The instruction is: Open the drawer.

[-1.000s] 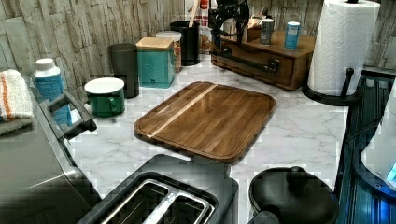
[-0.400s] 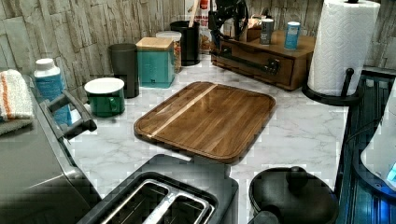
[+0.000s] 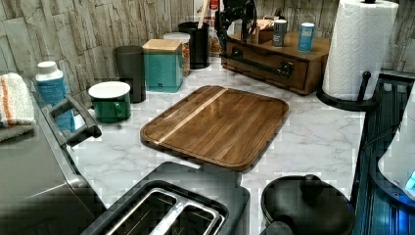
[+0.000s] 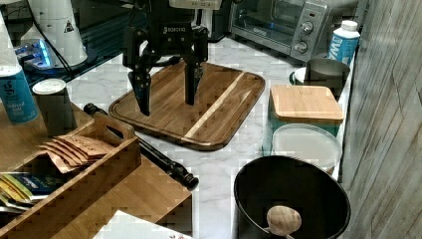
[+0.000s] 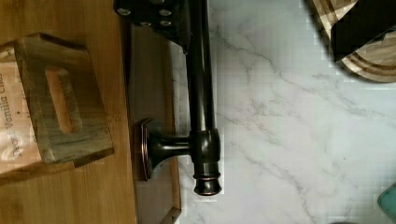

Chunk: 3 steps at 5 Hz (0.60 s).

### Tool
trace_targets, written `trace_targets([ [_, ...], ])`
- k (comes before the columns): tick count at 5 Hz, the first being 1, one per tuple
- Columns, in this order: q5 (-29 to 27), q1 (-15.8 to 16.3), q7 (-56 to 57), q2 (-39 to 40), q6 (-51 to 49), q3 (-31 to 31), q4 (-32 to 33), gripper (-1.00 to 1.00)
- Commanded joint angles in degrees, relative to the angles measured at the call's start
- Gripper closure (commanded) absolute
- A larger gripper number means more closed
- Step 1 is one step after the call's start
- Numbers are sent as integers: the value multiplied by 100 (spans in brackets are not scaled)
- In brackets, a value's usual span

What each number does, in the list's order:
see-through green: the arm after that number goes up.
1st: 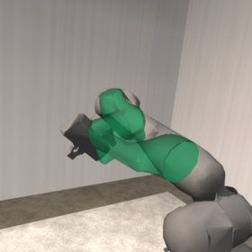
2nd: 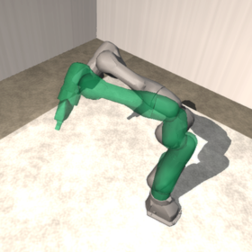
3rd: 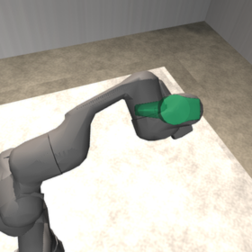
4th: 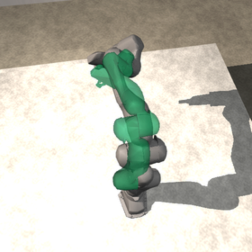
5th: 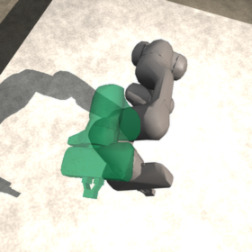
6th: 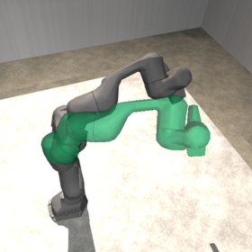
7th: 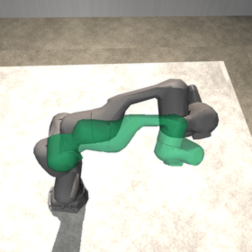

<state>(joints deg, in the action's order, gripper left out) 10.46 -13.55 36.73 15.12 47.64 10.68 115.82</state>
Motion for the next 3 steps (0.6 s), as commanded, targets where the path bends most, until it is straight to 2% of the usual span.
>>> trace_targets([
  [1,813,-44,-459,-62,859,414,830,-100],
  [2,787,-87,-484,-60,907,440,987,-100],
  [3,1025,-12,-698,-18,1034,597,1140,-100],
])
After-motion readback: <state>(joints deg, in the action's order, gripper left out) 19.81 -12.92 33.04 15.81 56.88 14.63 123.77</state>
